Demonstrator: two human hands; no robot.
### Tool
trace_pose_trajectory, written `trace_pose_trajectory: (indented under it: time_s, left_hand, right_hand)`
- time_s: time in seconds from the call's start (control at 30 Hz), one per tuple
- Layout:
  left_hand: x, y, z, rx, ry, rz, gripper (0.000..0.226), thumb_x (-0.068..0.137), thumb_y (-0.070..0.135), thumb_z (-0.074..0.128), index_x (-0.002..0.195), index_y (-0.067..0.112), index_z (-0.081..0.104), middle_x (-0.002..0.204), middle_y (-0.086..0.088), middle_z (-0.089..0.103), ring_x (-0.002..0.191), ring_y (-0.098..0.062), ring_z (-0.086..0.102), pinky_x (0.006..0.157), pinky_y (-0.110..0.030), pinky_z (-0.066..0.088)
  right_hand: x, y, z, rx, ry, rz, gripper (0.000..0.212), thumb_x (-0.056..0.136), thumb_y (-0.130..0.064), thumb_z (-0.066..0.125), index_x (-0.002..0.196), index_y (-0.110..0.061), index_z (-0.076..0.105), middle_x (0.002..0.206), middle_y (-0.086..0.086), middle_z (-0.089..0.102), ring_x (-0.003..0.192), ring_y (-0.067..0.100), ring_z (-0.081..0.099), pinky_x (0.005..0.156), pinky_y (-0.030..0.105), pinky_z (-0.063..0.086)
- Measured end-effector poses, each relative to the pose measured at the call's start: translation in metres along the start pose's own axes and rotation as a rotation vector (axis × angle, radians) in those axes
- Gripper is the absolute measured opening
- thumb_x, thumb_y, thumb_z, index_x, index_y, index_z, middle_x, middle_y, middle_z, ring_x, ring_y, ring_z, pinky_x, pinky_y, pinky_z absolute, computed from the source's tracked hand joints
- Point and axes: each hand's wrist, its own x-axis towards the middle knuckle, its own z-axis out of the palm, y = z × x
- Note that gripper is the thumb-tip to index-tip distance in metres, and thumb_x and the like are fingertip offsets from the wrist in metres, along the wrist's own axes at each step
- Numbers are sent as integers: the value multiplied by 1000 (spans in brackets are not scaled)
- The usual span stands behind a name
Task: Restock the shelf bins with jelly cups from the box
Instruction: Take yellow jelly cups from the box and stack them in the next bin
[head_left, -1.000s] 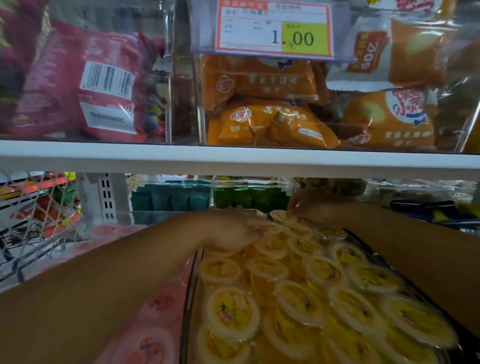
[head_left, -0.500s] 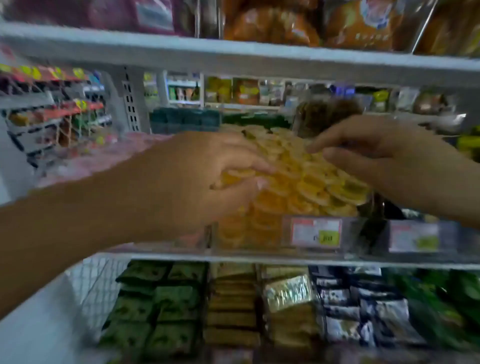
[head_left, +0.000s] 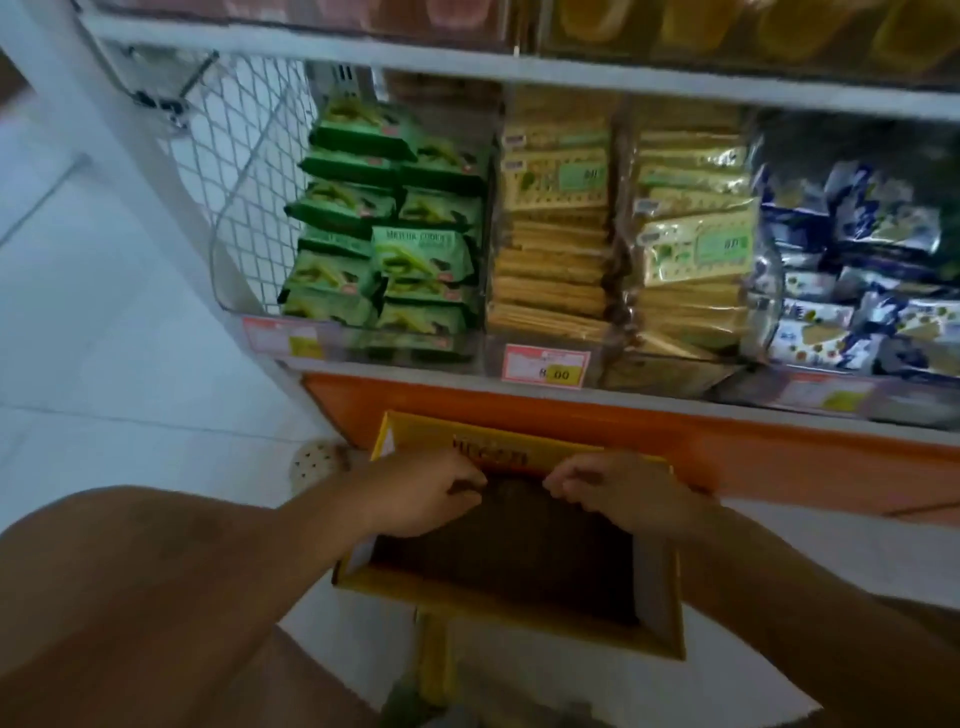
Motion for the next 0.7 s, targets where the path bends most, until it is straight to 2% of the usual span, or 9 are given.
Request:
trace_pose_trajectory:
  time_s: [0.07,0.13,0.17,0.27,0.37,0.43,0.5,0.63,0.7]
  left_hand:
    - [16,-22,27,-34,-108,-134,35,102,30,45,132,19,58,133,0,56,117,-17,54,93,-26,41]
    - [26,-43,50,-45,-189,-214,34,103,28,42,130,16,58,124,-1,59,109,-18,56,87,-26,42]
    - [31,-54,61,-40,-219,-251,34,103,28,41,130,14,57,120,-3,59,108,-19,56,83,-26,41]
    - [44,-84,98,-32,-305,-339,37,104,27,39,135,9,50,134,-9,54,118,-22,53,92,-28,39]
    - [56,-103,132,-73,-334,-392,44,105,21,34,146,4,33,148,-11,43,132,-23,43,97,-21,26]
    - [64,-111,145,-127,-308,-446,50,105,18,36,151,7,23,153,-11,36,138,-22,36,105,-20,21]
    - [70,-118,155,-168,-250,-492,53,101,16,42,152,13,25,152,-11,36,139,-24,35,113,-29,24]
    - [81,-128,175,-326,-169,-580,55,100,8,43,152,15,27,153,-10,35,140,-25,34,114,-32,25]
    - [87,-130,183,-338,-164,-635,53,101,9,41,151,12,27,151,-11,37,138,-26,37,112,-30,26]
  right_hand:
    - [32,35,32,146,-90,144,18,100,-15,50,94,-25,64,93,-13,61,83,-2,59,74,14,47]
    - [59,73,61,30,-86,188,19,99,-5,46,91,-11,62,83,-4,63,65,0,58,55,8,40]
    - [72,91,75,-16,-105,237,18,100,-7,44,98,-7,63,88,-2,66,68,2,60,54,9,39]
    - [94,133,118,126,-141,458,33,100,-19,45,130,-11,57,128,8,60,116,24,57,81,19,43]
    - [97,153,144,153,-204,520,33,102,-30,43,131,-21,56,127,7,58,115,29,56,94,36,47]
    - [103,162,156,165,-229,521,31,102,-30,43,130,-24,55,133,7,54,118,27,53,98,37,44]
    - [111,168,167,193,-233,519,30,101,-30,46,128,-23,56,133,6,54,117,27,53,98,39,45]
    - [132,169,186,231,-193,530,38,100,-20,50,137,-14,49,138,12,50,119,29,52,92,33,46]
    - [141,171,196,219,-186,539,49,99,-12,51,145,-8,37,144,17,42,129,32,45,99,34,39]
